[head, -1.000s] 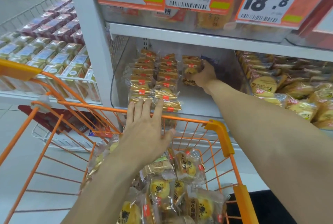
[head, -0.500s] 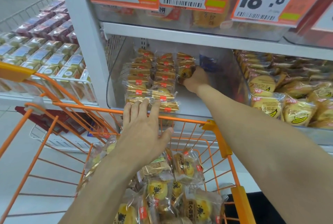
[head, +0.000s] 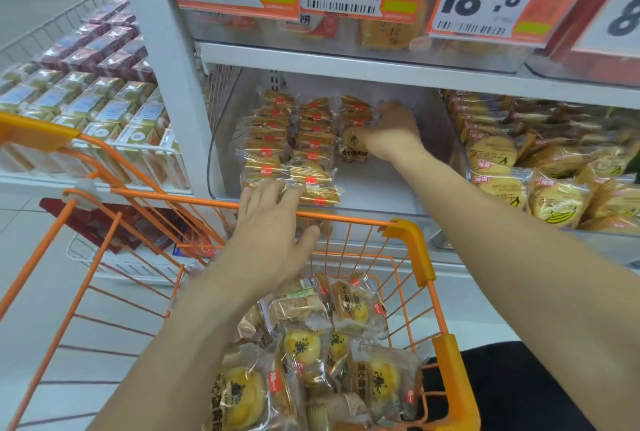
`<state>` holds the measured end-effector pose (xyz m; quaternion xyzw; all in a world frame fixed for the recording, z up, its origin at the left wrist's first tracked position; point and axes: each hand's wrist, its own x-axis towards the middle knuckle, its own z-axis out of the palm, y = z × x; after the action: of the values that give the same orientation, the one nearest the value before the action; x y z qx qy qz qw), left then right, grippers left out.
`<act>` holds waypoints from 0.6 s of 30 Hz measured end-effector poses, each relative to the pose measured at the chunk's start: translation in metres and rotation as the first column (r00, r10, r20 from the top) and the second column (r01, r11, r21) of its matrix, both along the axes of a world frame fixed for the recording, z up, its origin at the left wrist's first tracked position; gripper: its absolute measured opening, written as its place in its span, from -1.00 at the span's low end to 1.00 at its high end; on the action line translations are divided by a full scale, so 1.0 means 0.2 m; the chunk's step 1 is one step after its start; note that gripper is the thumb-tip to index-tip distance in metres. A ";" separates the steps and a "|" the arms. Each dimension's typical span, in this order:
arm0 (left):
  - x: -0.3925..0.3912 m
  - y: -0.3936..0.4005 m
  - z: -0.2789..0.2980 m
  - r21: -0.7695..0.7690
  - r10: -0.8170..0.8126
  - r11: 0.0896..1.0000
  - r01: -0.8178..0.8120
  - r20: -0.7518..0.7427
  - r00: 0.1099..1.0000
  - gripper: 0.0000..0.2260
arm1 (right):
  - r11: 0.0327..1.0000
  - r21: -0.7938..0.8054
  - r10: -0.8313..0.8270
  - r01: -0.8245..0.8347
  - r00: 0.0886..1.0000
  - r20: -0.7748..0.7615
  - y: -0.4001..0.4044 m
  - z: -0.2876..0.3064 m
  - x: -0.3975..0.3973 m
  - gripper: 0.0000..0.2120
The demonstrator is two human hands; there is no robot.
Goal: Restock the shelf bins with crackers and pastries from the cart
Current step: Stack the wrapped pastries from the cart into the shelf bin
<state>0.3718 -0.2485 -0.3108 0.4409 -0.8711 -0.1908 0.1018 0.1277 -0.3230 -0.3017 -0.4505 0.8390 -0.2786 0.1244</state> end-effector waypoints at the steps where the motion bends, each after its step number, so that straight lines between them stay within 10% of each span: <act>1: 0.01 0.00 0.02 -0.022 0.003 1.000 -0.004 -0.053 0.999 -0.53 | 0.993 -0.102 0.067 -0.065 0.998 0.008 0.08 0.06 0.04 -0.86; 5: 0.05 0.03 0.10 -0.160 0.019 0.986 -0.050 -0.189 0.982 -0.80 | 0.845 -0.308 0.452 -0.437 0.892 -0.024 0.47 0.20 0.29 -0.94; 9: 0.09 0.10 0.04 0.065 -0.020 0.998 0.015 0.071 0.997 -0.84 | 0.639 0.220 0.740 -0.737 0.667 0.084 0.75 0.10 0.43 -0.88; 12: 0.08 0.11 -0.09 0.246 -0.094 0.969 0.018 0.299 0.950 -0.79 | 0.367 0.703 0.784 -0.609 0.609 0.118 0.83 -0.06 0.46 -0.70; 18: 0.04 0.09 -0.25 0.421 -0.246 0.907 0.031 0.467 0.849 -0.46 | 0.298 0.828 0.766 -0.475 0.636 0.089 0.77 -0.16 0.51 -0.12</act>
<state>0.3801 -0.2310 -0.3615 0.4212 -0.8395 -0.2471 -0.2383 0.2303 -0.1690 -0.3333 -0.6760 0.6283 0.2751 0.2693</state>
